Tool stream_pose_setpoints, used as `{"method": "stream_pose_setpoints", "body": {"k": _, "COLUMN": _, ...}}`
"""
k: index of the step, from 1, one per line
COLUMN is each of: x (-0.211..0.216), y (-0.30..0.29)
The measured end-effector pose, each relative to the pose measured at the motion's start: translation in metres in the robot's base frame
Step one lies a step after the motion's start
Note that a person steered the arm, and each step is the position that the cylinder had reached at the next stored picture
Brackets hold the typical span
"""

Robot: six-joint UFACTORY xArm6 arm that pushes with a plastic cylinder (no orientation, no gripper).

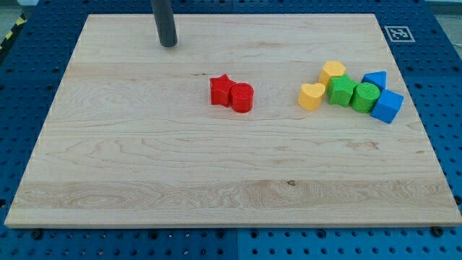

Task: Place your arm to the left of heart

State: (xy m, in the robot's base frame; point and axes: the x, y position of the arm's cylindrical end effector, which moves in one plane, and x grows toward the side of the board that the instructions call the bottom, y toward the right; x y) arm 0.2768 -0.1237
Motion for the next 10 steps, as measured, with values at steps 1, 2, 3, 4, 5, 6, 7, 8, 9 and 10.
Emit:
{"method": "stream_pose_setpoints", "body": {"k": 1, "x": 0.0, "y": 0.0}}
{"method": "stream_pose_setpoints", "body": {"k": 2, "x": 0.001, "y": 0.0}}
{"method": "stream_pose_setpoints", "body": {"k": 3, "x": 0.001, "y": 0.0}}
{"method": "stream_pose_setpoints", "body": {"k": 4, "x": 0.003, "y": 0.002}}
{"method": "stream_pose_setpoints", "body": {"k": 5, "x": 0.004, "y": 0.039}}
{"method": "stream_pose_setpoints", "body": {"k": 6, "x": 0.009, "y": 0.118}}
{"method": "stream_pose_setpoints", "body": {"k": 7, "x": 0.064, "y": 0.134}}
{"method": "stream_pose_setpoints", "body": {"k": 8, "x": 0.096, "y": 0.137}}
{"method": "stream_pose_setpoints", "body": {"k": 9, "x": 0.1, "y": 0.147}}
{"method": "stream_pose_setpoints", "body": {"k": 10, "x": 0.123, "y": 0.179}}
